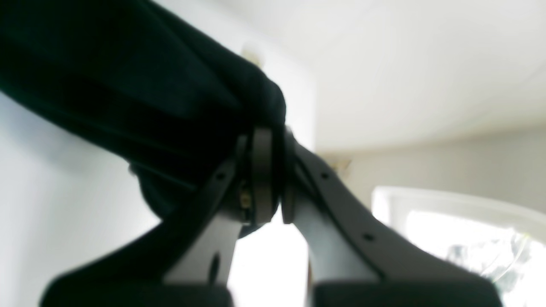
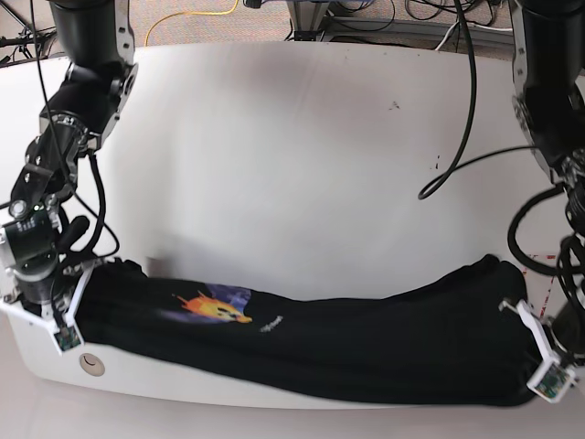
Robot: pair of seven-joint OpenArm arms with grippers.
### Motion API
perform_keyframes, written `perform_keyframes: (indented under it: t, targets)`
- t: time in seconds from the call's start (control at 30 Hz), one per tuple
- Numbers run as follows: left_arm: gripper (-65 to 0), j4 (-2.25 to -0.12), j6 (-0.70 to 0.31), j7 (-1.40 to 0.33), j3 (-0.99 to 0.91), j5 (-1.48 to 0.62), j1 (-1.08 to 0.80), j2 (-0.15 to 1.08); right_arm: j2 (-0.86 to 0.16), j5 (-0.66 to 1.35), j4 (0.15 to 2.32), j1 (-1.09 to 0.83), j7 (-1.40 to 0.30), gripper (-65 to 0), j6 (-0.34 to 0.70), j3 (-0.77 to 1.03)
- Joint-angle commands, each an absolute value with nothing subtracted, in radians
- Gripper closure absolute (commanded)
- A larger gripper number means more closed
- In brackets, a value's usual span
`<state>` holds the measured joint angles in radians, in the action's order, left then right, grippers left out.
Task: Fold the T-shirt properly
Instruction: 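Lift the shirt again with both grippers and drag it flat, then open the left gripper and move it along the shirt edge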
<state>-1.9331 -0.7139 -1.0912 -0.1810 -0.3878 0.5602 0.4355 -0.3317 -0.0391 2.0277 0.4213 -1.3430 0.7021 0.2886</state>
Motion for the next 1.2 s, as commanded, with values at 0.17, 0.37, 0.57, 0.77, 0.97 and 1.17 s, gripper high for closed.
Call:
perform_keyframes:
  t: [0.17,0.37,0.57,0.77,0.97,1.17]
  targets:
    - [-1.3,-1.998,-0.698,-1.098,-0.275,-0.344,0.268,0.438,-0.300,-0.071,2.038,0.225,-1.323,0.0,0.698,0.300]
    - [-1.3,-1.997,-0.698,-1.096,-0.354,-0.344,0.065,0.414,-0.228,-0.081,2.034,0.058,-1.227,0.0,0.698,0.300]
    - [-1.3,-1.995,-0.698,-1.095,-0.357,-0.341,-0.093,0.412,-0.179,-0.081,2.034,-0.058,-1.207,0.0,0.698,0.298]
    - [-1.3,-1.963,-0.698,-1.098,-0.355,-0.338,-0.229,0.412,-0.154,-0.081,2.029,-0.150,-1.202,0.0,0.698,0.298]
    - [-1.3,-1.925,-0.698,-1.099,-0.361,-0.337,-0.332,0.420,-0.145,-0.081,2.009,-0.220,-1.202,0.0,0.698,0.298]
    - [-1.3,-1.840,-0.698,-1.098,-0.355,-0.328,-0.375,0.452,-0.147,-0.081,2.003,-0.266,-1.201,0.0,0.698,0.297]
